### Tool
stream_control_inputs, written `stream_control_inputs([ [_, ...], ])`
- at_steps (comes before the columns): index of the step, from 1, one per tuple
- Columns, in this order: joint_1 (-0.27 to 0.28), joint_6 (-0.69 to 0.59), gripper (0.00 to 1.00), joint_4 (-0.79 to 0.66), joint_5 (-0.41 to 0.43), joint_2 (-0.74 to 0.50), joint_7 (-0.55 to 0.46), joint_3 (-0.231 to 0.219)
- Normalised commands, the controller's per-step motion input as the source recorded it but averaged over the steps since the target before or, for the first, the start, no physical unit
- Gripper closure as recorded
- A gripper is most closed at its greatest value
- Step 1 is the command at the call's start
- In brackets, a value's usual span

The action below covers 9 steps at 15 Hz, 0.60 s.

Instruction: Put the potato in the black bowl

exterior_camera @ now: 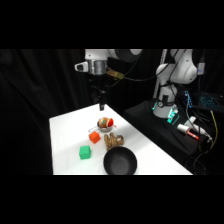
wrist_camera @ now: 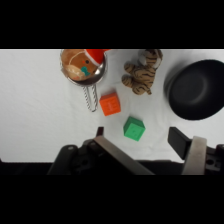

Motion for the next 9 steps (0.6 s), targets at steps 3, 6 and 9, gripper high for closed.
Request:
stream_control_inputs([
  [3, -0.026, 0.02, 0.0, 0.0, -0.01, 0.0, 0.01, 0.008],
  [6, -0.073, 0.08, 0.0, -0.02, -0.002, 0.0, 0.02, -0.044],
  [9, -0.116, 0.13, 0.0, -0.08, 0.042, -0.03, 0.01, -0.093],
])
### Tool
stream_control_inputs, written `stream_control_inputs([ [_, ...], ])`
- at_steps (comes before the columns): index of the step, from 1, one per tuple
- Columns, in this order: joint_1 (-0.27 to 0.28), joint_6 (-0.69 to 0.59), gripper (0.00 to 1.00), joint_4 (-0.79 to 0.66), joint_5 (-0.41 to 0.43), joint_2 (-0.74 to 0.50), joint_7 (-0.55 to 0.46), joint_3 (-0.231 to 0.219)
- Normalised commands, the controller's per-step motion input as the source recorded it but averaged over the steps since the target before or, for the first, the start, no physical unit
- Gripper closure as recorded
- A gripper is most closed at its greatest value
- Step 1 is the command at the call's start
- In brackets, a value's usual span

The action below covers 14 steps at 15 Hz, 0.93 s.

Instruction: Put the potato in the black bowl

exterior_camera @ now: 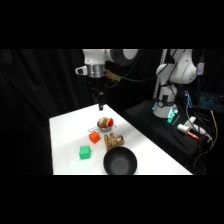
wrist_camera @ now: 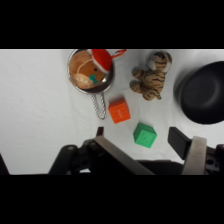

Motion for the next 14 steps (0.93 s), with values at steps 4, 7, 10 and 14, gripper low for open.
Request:
stream_control_inputs([
  [4, -0.132, 0.23, 0.0, -0.18, 0.1, -0.06, 0.01, -0.107],
  [7, -0.105, 0.38, 0.0, -0.25, 0.121, -0.04, 0.01, -0.083],
  [10, -0.069, 0.47, 0.0, -0.23, 0.182, 0.05, -0.02, -0.043],
  [14, -0.039, 0.44, 0.0, -0.14, 0.145, 0.17, -0.01, -0.011],
])
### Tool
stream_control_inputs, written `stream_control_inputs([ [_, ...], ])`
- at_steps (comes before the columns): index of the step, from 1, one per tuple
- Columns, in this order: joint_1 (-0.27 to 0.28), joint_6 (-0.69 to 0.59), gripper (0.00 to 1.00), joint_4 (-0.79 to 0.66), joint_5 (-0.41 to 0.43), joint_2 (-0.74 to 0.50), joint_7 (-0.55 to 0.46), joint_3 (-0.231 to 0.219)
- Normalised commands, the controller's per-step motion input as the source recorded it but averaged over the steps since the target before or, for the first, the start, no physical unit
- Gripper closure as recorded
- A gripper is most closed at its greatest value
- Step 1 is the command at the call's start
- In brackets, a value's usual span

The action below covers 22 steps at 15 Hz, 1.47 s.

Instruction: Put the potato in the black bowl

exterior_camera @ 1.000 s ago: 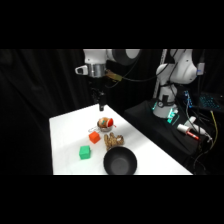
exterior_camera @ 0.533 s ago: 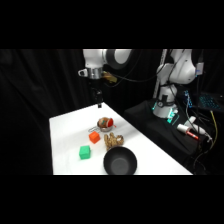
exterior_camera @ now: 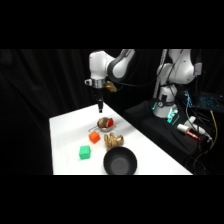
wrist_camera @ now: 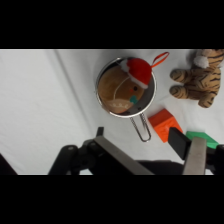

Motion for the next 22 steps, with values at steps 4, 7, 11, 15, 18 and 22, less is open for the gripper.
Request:
stream_control_inputs([
  [4, -0.047, 0.35, 0.0, 0.0, 0.131, 0.27, -0.02, 0.008],
  [7, -0.076, 0.23, 0.0, 0.08, 0.169, 0.27, -0.06, 0.046],
  [11, -0.093, 0.13, 0.0, 0.1, 0.152, 0.21, -0.08, 0.079],
  [15, -0.101, 0.03, 0.25, 0.12, 0.136, 0.14, -0.1, 0.104],
  [18, -0.102, -0.02, 0.45, 0.11, 0.122, 0.07, -0.11, 0.093],
  [22, -0.075, -0.07, 0.74, 0.1, 0.068, 0.02, -0.08, 0.049],
])
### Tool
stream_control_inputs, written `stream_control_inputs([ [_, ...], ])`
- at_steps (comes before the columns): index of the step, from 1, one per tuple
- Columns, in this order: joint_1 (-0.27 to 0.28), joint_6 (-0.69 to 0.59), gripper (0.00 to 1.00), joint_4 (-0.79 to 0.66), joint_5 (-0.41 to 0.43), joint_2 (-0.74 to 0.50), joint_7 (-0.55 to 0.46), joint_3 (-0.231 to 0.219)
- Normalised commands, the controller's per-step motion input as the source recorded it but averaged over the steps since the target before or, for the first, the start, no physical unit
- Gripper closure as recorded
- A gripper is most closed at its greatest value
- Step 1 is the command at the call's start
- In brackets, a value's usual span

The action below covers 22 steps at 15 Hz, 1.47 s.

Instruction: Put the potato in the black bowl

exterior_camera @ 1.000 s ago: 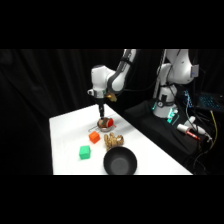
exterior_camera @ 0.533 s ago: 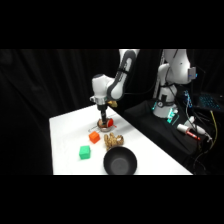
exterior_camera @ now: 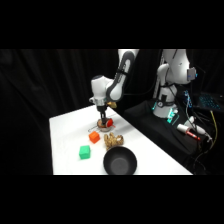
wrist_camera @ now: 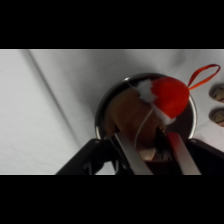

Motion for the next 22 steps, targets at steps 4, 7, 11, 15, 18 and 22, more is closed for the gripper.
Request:
stream_control_inputs([
  [4, 0.022, -0.16, 0.97, 0.0, -0.096, -0.17, -0.01, -0.053],
  [7, 0.102, -0.33, 0.95, -0.06, -0.238, -0.36, 0.08, -0.138],
  [11, 0.126, -0.43, 0.95, -0.08, -0.292, -0.51, 0.13, -0.119],
  [15, 0.132, -0.35, 0.95, -0.11, -0.276, -0.54, 0.17, -0.008],
  [18, 0.139, -0.23, 0.95, -0.05, -0.14, -0.39, 0.13, 0.139],
  [22, 0.166, -0.1, 0.95, 0.04, -0.014, -0.14, 0.08, 0.198],
])
